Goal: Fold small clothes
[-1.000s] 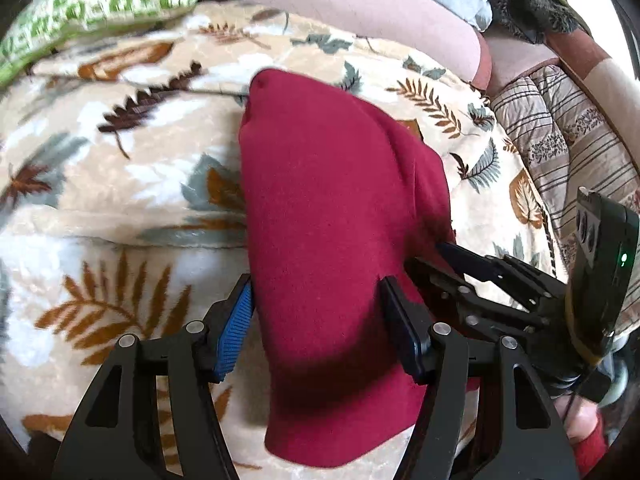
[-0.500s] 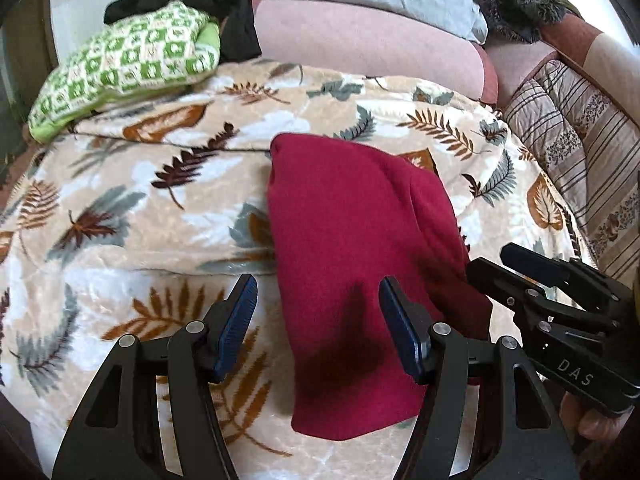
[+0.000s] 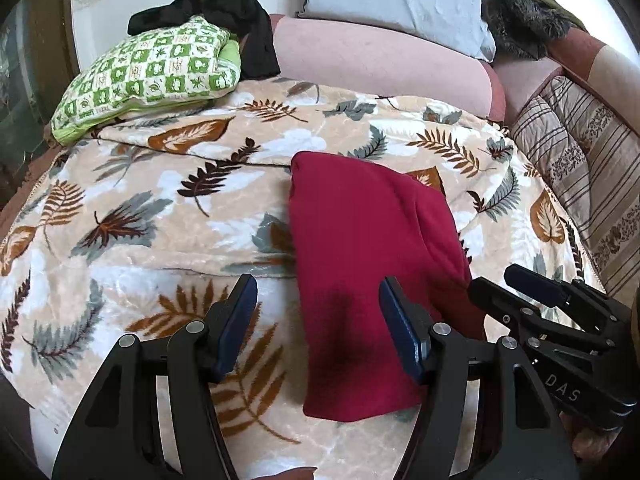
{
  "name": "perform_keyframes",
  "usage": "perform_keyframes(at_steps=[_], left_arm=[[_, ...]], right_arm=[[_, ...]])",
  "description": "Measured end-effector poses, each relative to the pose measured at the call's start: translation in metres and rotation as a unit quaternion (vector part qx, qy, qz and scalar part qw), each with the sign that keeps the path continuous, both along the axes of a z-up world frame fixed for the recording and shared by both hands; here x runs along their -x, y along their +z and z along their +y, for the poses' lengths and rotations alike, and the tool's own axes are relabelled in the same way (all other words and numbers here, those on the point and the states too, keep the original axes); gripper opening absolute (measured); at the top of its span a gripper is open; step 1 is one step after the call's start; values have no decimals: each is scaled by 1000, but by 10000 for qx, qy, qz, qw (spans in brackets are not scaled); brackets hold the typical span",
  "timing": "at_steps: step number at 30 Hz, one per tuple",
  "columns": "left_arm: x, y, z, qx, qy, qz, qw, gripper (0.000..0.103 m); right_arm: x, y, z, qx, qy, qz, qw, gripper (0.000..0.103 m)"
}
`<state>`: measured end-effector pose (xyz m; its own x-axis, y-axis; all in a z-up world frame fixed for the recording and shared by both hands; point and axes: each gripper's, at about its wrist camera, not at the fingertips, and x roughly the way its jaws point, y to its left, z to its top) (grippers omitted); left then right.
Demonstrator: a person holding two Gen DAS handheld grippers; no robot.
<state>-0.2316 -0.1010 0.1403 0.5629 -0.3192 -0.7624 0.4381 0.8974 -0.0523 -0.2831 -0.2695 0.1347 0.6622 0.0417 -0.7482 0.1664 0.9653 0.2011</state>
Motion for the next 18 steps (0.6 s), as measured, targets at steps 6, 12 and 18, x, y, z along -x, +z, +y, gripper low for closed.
perform_keyframes(at_steps=[6, 12, 18], left_arm=[[3, 8, 1, 16, 3, -107, 9999, 64], [5, 9, 0, -1, 5, -123, 9999, 64], [5, 8, 0, 6, 41, -16, 10000, 64]], right_arm=[[3, 4, 3, 5, 19, -9, 10000, 50], [4, 6, 4, -33, 6, -40, 10000, 50], [5, 7, 6, -21, 3, -21, 10000, 50]])
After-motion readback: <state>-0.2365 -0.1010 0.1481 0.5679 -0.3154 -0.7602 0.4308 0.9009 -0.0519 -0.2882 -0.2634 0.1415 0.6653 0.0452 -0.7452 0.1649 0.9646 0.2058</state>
